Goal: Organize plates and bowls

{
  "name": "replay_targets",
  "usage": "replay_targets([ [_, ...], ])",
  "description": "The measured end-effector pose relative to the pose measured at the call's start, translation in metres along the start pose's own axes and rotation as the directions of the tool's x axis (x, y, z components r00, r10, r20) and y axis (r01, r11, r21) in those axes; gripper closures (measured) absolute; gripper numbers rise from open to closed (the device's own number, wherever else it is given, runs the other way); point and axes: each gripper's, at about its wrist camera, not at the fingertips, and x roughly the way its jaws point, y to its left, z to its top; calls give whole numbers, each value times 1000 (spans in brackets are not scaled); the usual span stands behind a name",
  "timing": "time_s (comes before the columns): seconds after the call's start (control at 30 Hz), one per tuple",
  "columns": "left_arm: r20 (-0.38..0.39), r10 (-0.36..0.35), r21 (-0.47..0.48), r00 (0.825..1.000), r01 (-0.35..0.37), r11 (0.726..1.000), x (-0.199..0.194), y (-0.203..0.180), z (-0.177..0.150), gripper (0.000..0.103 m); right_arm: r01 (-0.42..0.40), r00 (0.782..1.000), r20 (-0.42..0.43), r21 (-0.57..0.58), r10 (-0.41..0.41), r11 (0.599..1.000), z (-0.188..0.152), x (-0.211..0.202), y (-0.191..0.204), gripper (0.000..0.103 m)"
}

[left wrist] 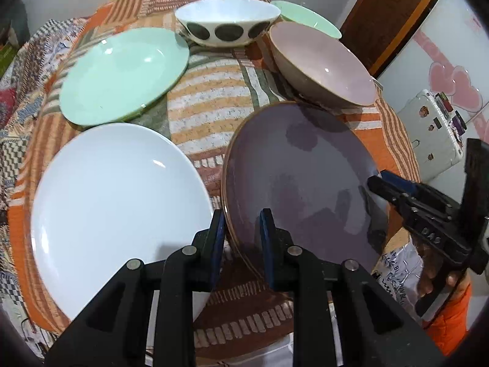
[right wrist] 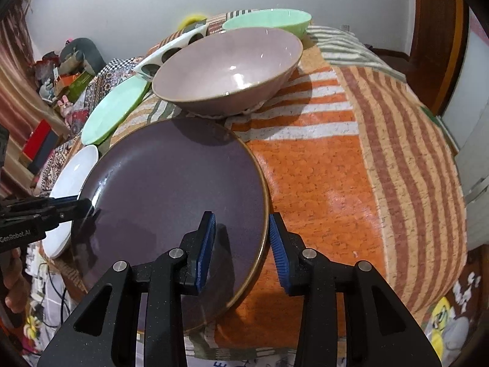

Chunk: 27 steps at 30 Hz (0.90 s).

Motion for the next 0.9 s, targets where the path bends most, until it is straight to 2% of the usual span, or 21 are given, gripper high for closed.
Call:
replay_targets([
  [0.07,38,18,15,999,-18,1000,-12,0,1,81,-3,1000,23,-3,3,1000,3,-10,1,64],
  [0.23,177,45,18,983,-49,999,-60,5,-1,60,-24,997,70,-28,26,999,10,-31,13,61],
  [0.4,258,87,18,962,-95,995,-93,17,-12,44,-64,990,121,-86,74,994,17,-46,43,49],
  [0.5,269,103,-6,958,-105,994,-104,31,-20,37,-82,987,127,-133,99,988,21,-44,66,45],
  [0.6,266,112,-41,958,-104,994,-106,44,-27,35,-108,984,119,-180,130,978,25,-37,88,42],
  [0.9,205,144,-168,968,-110,980,-95,102,-51,34,-154,984,51,-258,172,954,28,-5,136,42],
])
